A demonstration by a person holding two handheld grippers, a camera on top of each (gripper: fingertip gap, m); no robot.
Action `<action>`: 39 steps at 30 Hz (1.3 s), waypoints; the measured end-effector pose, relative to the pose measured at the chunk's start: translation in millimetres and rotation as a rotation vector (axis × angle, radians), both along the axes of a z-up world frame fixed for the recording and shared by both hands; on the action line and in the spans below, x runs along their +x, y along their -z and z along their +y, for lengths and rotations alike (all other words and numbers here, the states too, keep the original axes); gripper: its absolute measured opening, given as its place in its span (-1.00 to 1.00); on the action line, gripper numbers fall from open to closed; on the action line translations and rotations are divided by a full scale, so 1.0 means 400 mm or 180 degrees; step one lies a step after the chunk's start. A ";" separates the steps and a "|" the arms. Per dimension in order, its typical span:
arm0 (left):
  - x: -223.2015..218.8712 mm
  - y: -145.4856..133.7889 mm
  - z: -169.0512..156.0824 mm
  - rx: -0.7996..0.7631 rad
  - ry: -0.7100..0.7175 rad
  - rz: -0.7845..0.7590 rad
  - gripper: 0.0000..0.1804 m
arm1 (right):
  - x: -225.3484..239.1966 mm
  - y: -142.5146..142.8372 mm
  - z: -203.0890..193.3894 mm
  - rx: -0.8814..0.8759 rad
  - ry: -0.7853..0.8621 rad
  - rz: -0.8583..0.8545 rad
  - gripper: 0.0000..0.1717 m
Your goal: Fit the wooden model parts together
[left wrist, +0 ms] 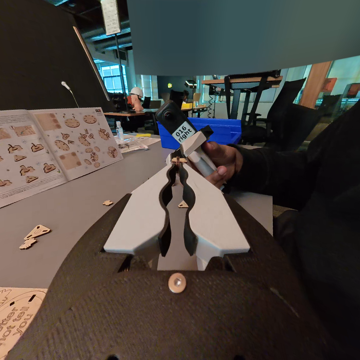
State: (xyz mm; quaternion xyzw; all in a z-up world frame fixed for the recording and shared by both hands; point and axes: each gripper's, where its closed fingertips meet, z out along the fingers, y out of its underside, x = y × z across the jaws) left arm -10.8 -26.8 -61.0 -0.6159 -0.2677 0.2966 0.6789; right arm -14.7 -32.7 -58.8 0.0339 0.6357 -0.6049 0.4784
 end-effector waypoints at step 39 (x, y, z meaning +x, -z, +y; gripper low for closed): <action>-0.032 -0.017 -0.078 0.0865 -0.0055 -0.0329 -0.89 | -0.180 -0.058 0.049 -0.0281 0.1850 0.1671 -1.00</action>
